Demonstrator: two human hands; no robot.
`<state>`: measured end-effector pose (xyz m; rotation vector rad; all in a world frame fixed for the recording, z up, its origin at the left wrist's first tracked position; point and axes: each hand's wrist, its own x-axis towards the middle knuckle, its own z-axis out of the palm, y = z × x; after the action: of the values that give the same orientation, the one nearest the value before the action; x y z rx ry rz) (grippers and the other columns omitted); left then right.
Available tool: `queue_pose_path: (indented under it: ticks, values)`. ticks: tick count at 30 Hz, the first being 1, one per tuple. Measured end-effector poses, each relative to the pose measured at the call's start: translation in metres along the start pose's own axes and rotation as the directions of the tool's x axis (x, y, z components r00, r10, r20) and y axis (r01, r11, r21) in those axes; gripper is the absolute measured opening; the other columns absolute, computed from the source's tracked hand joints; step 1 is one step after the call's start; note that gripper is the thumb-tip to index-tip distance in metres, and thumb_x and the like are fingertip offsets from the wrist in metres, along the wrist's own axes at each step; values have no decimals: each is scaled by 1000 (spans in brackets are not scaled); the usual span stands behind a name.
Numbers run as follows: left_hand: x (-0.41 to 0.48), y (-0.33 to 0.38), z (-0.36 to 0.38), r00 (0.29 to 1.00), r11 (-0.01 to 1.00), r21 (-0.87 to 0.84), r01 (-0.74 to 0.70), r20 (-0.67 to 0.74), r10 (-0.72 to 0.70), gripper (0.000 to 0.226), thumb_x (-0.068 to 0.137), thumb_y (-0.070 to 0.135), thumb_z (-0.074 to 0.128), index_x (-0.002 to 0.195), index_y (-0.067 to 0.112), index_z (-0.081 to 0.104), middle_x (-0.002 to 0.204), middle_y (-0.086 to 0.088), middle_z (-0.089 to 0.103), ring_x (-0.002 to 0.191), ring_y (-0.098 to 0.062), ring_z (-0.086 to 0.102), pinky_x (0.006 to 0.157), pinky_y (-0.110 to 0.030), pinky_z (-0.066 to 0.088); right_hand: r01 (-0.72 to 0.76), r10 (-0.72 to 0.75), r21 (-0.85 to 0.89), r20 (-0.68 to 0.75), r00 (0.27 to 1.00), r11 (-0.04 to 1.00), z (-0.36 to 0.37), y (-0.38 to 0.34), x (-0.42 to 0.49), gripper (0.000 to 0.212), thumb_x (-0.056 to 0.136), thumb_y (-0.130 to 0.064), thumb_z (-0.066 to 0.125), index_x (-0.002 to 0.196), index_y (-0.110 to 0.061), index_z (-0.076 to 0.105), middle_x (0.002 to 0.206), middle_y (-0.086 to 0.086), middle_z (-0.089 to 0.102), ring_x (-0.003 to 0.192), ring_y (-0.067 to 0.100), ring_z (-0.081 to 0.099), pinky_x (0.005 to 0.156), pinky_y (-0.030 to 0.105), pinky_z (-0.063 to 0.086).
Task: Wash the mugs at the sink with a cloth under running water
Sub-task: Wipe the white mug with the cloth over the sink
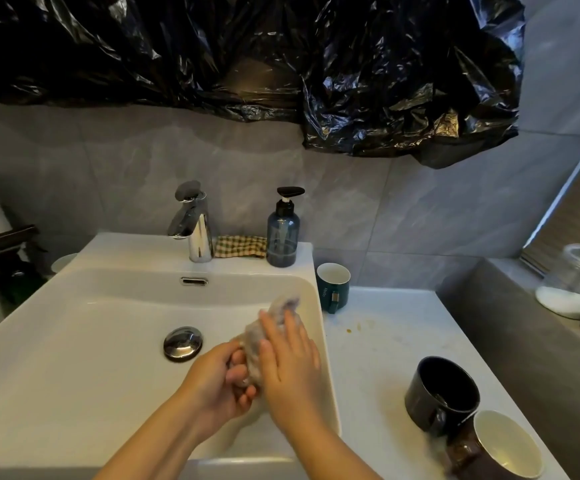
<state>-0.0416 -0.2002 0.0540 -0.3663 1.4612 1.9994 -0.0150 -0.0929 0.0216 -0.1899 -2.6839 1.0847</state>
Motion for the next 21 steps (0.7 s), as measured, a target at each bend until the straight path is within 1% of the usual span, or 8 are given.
queue_pose_path:
  ticks: [3, 5, 7, 9, 12, 16, 18, 21]
  values:
    - [2, -1, -4, 1000, 1000, -13, -9, -11, 9, 41, 96, 30, 38, 56, 21, 33, 35, 6, 25, 41, -17, 40, 49, -21, 27, -123, 127, 95, -37, 991, 988, -1, 0, 5, 45, 99, -46, 18, 142, -52, 7, 159, -9, 8, 144, 14, 14, 116, 34, 20]
    - [6, 0, -7, 999, 995, -100, -29, -46, 24, 37, 96, 28, 40, 59, 21, 39, 32, 7, 28, 33, -15, 39, 49, -21, 28, 11, 11, -148, 142, 990, 989, 2, -4, 3, 50, 97, -43, 19, 144, -52, 4, 158, -12, -9, 145, 15, -8, 119, 39, 6]
    - [7, 1, -11, 998, 987, -155, -46, -52, 39, 34, 95, 26, 42, 63, 18, 49, 30, 6, 31, 28, -11, 36, 44, -17, 31, 165, -97, -231, 281, 955, 959, 2, -7, 1, 50, 97, -39, 24, 142, -54, 9, 149, -21, -25, 137, 9, -24, 115, 41, -8]
    - [5, 0, -15, 1000, 994, -104, -15, -15, 13, 40, 94, 30, 42, 56, 20, 45, 32, 7, 26, 32, -13, 37, 45, -19, 28, 141, -106, -196, 180, 978, 970, 3, -3, 7, 48, 98, -42, 22, 142, -54, 10, 153, -19, -17, 140, 7, -16, 116, 38, -3]
    - [6, -1, -18, 1000, 1000, -13, 6, 10, -6, 52, 95, 32, 40, 45, 20, 36, 36, 6, 23, 39, -16, 38, 44, -19, 26, -63, 61, -62, -21, 998, 996, 4, -1, 14, 45, 99, -42, 18, 142, -52, 7, 159, -6, 6, 144, 13, 9, 116, 32, 19]
    - [7, 3, -14, 1000, 995, -102, -5, 4, 5, 52, 93, 32, 45, 43, 19, 44, 34, 7, 24, 34, -11, 34, 39, -17, 30, 127, -77, -281, 184, 980, 951, 10, -7, 6, 46, 78, -62, 3, 122, -76, -6, 156, -14, -18, 144, 20, -11, 115, 47, 10]
    - [7, 5, -14, 999, 999, -44, -7, 34, 8, 48, 95, 32, 42, 48, 20, 43, 36, 6, 24, 37, -13, 37, 40, -18, 30, 144, -118, -224, 125, 985, 964, 8, -2, 8, 49, 76, -62, 3, 122, -77, -1, 156, -17, -13, 144, 17, -6, 114, 44, 17]
    - [7, 6, -17, 997, 996, 93, -12, 79, 4, 51, 96, 32, 38, 46, 21, 37, 40, 5, 23, 44, -15, 40, 47, -21, 26, -78, 94, 201, -71, 993, 976, 5, 1, 15, 46, 98, -48, 21, 144, -43, 22, 154, -7, 22, 125, 4, 32, 96, 20, 31]
